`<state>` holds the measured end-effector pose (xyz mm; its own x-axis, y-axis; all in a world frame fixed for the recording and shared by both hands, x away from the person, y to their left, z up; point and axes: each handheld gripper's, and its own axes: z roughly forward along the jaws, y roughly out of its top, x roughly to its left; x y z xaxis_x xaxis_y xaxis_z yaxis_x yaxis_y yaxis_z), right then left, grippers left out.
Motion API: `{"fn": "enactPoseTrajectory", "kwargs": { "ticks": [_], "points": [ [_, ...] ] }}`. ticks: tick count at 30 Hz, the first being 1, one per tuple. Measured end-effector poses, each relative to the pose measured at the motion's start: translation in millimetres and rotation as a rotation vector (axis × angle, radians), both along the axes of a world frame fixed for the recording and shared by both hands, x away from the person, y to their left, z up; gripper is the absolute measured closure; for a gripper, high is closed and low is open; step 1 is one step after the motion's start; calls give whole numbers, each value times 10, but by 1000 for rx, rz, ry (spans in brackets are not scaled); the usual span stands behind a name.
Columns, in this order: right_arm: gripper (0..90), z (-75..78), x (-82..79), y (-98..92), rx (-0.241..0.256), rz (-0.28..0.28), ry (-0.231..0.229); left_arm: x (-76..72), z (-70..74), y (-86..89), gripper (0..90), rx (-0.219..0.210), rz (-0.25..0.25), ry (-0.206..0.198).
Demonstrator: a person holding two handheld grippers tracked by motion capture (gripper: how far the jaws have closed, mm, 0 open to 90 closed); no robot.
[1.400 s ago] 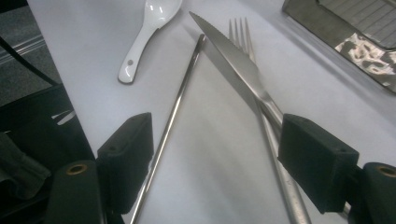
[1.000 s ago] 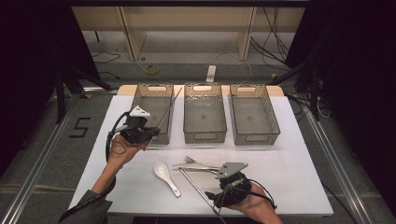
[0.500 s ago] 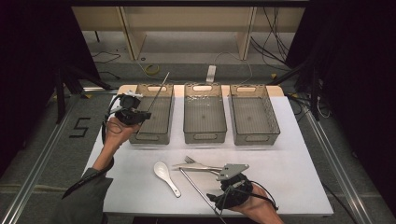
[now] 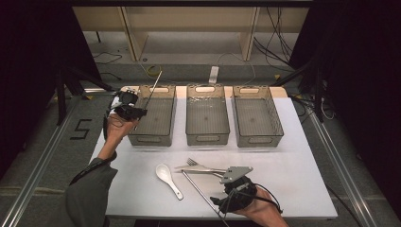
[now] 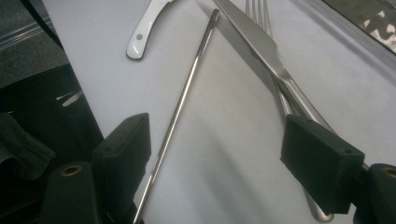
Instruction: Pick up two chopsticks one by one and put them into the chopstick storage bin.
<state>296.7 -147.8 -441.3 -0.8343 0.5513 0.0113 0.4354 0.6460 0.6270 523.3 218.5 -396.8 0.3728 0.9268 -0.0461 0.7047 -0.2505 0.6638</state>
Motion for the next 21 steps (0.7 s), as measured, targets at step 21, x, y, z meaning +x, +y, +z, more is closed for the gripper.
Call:
{"fn": "enactPoseTrajectory", "kwargs": {
  "ticks": [21],
  "points": [
    [255,-25,17,-2,-30,3,21,-85,-226,36,597,-43,57,27]
  ]
}}
